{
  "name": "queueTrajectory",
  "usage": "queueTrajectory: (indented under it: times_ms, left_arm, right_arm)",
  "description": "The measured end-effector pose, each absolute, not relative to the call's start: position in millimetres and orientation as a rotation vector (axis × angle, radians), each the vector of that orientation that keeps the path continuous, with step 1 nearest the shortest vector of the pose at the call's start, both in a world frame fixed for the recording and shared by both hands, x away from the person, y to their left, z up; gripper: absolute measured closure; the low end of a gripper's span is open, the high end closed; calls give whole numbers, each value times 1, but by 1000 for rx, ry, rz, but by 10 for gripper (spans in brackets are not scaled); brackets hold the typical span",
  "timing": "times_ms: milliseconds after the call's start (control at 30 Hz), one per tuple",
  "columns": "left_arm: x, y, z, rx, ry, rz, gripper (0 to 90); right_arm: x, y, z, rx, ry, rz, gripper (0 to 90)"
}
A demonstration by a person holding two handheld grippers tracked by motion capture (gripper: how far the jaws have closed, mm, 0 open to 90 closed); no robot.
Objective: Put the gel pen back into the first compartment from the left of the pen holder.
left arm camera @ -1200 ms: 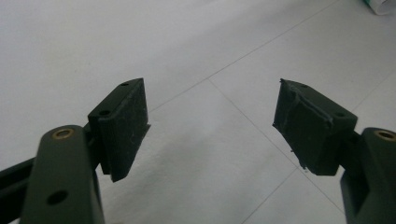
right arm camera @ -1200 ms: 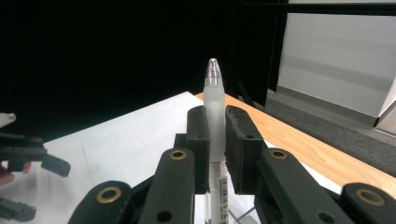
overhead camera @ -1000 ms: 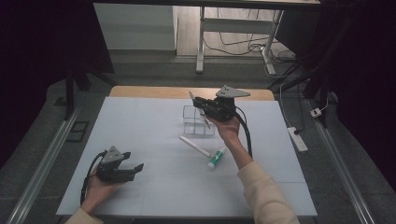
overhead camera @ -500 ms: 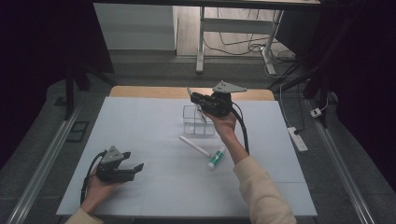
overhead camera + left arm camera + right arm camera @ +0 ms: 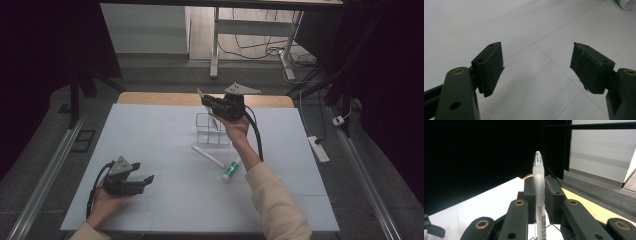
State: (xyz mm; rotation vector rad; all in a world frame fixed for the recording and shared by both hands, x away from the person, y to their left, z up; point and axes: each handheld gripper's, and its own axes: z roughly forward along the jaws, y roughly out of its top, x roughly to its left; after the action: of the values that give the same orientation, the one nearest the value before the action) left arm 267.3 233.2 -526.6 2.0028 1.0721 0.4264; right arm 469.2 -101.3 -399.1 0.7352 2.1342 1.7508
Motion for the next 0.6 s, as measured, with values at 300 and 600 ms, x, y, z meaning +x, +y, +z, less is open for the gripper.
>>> queueTrajectory:
  times_ms: [300, 600]
  left_arm:
    - [268, 233, -527, 2004, 1071, 425, 263]
    - [268, 233, -526, 2003, 1070, 425, 263]
  right_arm:
    - [476, -95, -403, 755, 2126, 1745, 792]
    - [478, -89, -400, 748, 2121, 1734, 792]
